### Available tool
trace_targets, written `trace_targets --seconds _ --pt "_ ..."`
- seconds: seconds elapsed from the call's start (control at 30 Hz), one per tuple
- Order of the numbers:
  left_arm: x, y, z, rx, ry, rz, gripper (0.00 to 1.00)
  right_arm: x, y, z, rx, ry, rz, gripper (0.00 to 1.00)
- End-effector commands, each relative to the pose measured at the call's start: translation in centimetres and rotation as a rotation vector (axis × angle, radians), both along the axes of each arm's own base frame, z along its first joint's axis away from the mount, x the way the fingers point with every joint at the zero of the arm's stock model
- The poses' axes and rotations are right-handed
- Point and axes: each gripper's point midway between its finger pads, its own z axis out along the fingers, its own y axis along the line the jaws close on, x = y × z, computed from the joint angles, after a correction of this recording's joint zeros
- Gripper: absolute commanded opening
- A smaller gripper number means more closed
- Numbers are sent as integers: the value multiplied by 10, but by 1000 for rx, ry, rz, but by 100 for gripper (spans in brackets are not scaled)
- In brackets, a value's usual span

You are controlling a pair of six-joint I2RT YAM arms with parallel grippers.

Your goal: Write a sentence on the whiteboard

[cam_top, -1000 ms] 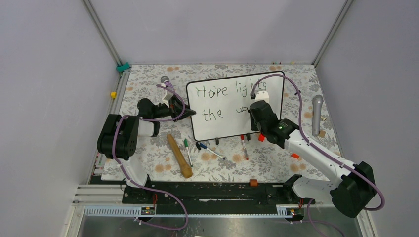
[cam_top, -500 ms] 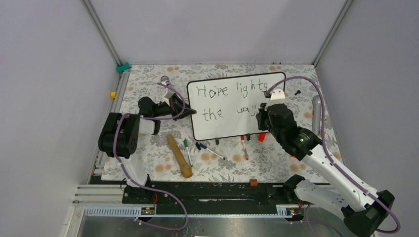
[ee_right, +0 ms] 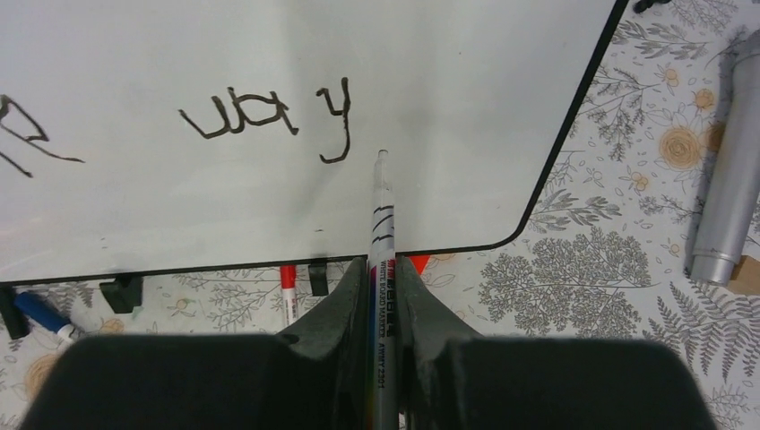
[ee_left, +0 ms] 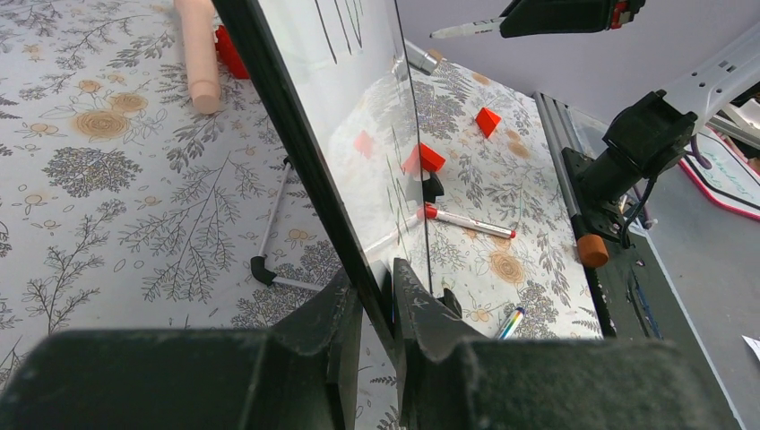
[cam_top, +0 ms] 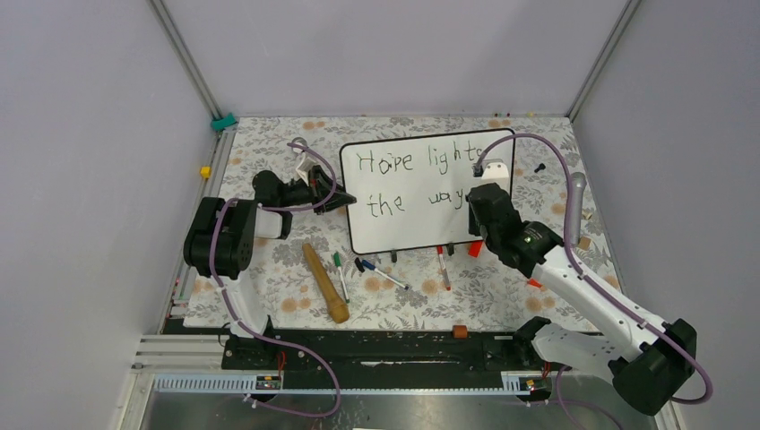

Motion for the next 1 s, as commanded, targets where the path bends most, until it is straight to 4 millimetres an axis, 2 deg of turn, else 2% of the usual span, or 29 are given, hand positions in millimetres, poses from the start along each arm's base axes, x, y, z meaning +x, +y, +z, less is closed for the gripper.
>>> trace_targets --seconds 0.0,0.53,0.63,0.87,0.97 --pt "10 3 20 8 -217 -1 0 19 -8 19 14 -60 -85 0" --pt "9 4 19 10 -225 2 0 52 -3 6 45 -22 -117 0" --pt "9 4 19 9 -221 3 0 45 -6 15 54 -25 -111 0" --pt "16 4 19 4 -193 0 0 10 -20 34 107 -62 -88 0" --pt "19 5 20 1 -180 -1 0 3 -22 38 117 -76 -71 0"
